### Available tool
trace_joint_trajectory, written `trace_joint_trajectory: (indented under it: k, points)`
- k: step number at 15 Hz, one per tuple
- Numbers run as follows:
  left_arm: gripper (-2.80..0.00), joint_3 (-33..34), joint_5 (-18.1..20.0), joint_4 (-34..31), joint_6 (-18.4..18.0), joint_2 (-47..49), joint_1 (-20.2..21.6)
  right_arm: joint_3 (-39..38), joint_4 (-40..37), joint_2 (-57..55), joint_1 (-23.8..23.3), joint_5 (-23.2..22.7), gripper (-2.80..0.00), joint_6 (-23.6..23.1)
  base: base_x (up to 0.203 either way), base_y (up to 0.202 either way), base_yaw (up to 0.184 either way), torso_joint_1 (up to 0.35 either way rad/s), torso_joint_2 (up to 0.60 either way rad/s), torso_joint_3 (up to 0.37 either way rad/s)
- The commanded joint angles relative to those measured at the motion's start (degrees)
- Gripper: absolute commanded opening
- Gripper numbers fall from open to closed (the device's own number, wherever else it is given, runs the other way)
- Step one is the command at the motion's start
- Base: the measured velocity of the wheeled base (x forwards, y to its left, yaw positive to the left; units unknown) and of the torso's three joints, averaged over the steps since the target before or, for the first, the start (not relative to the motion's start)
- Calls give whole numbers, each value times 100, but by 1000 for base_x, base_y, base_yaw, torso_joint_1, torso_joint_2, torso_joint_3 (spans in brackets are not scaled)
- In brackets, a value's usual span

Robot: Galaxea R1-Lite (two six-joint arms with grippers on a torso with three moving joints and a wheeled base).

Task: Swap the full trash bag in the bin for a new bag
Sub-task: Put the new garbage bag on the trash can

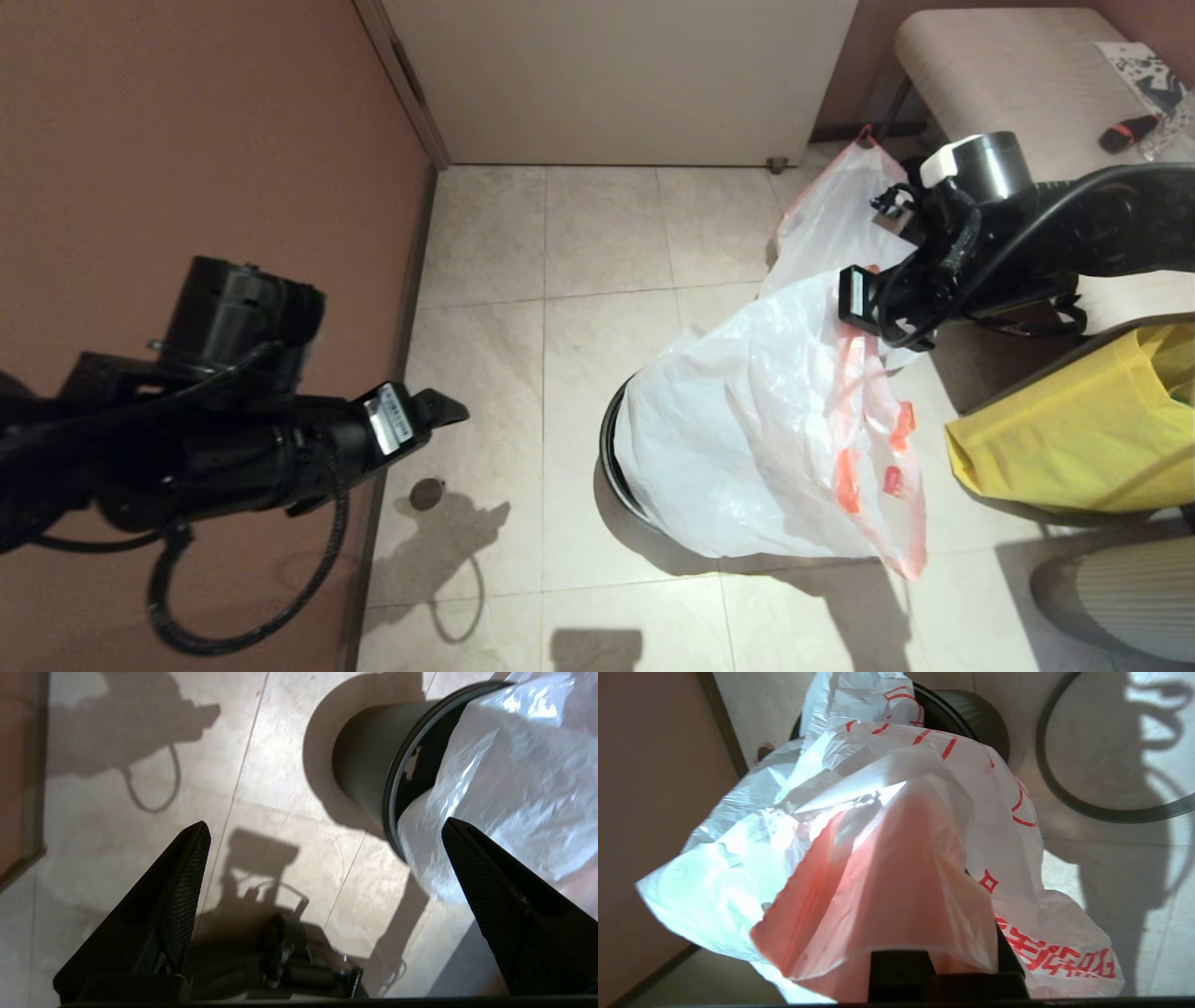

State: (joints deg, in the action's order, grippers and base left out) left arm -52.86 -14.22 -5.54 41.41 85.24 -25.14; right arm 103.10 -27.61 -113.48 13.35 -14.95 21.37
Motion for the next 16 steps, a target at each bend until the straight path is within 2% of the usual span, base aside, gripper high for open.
trace_joint_trajectory:
  k: [1,3,6,9,10,12,14,16]
  points:
    - [0,-365,-12,477,-105,1017,10,-12,-16,-65,-62,170,-280,-207,0,0,0,0,0,0]
    - [0,-1471,14,768,-292,1816,48,-13,-20,-61,-149,404,-280,-477,0,0,0,0,0,0]
    - [0,-3063,337,927,-406,2998,60,-34,-33,-131,-157,455,-280,-476,0,0,0,0,0,0]
    - [0,-3913,726,1040,-511,3687,23,-27,-25,-231,-157,589,-280,-476,0,0,0,0,0,0]
    - [-280,-4077,779,1055,-523,3778,13,-26,-28,-245,-148,589,-280,-476,0,0,0,0,0,0]
    - [-280,-4843,896,910,-521,4168,-14,-9,-279,-322,-129,608,-280,-491,0,0,0,0,0,0]
    - [-280,-5779,1025,224,-526,4620,-192,-3,-466,-324,-122,832,-280,-561,0,0,0,0,0,0]
    - [-280,-6035,1295,128,-691,5011,-521,-17,-490,-307,-131,932,-280,-572,0,0,0,0,0,0]
